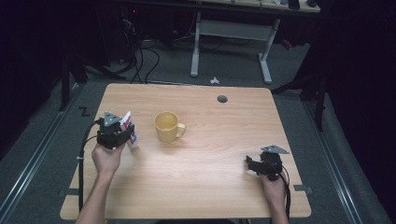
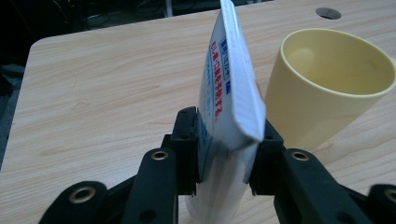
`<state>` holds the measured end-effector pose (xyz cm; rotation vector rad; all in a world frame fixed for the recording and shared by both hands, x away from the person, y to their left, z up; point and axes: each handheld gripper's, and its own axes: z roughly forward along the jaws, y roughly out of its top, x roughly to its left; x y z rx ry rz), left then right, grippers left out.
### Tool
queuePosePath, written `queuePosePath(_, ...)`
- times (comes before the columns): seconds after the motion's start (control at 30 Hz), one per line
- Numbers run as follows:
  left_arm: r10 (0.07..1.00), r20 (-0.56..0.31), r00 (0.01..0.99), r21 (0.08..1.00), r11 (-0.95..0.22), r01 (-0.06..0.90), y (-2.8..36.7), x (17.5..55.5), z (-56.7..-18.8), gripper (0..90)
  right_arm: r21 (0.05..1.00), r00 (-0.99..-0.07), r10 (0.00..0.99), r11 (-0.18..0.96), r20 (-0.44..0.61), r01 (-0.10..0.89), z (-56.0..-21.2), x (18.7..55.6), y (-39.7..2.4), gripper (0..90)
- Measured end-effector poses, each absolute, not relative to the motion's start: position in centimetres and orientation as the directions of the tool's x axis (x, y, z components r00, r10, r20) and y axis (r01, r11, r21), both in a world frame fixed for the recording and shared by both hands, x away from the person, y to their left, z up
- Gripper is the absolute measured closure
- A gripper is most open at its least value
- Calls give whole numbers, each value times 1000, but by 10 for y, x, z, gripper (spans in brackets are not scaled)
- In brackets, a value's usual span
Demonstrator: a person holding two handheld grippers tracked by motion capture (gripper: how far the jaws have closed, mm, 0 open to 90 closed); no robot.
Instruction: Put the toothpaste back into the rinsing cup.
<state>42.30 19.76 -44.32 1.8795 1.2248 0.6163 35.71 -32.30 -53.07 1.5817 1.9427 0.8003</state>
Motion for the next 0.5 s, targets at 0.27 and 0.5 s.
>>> queuePosePath(0.27, 897, -46, 439, 824, -215, 525, 197, 419, -440, 688, 715, -195, 981, 150, -19, 683, -531, 357, -323, 229)
queuePosePath(0.5, 891, -48, 451, 824, -220, 523, 196, 416, -438, 688, 715, -195, 981, 150, -19, 683, -531, 357, -323, 229)
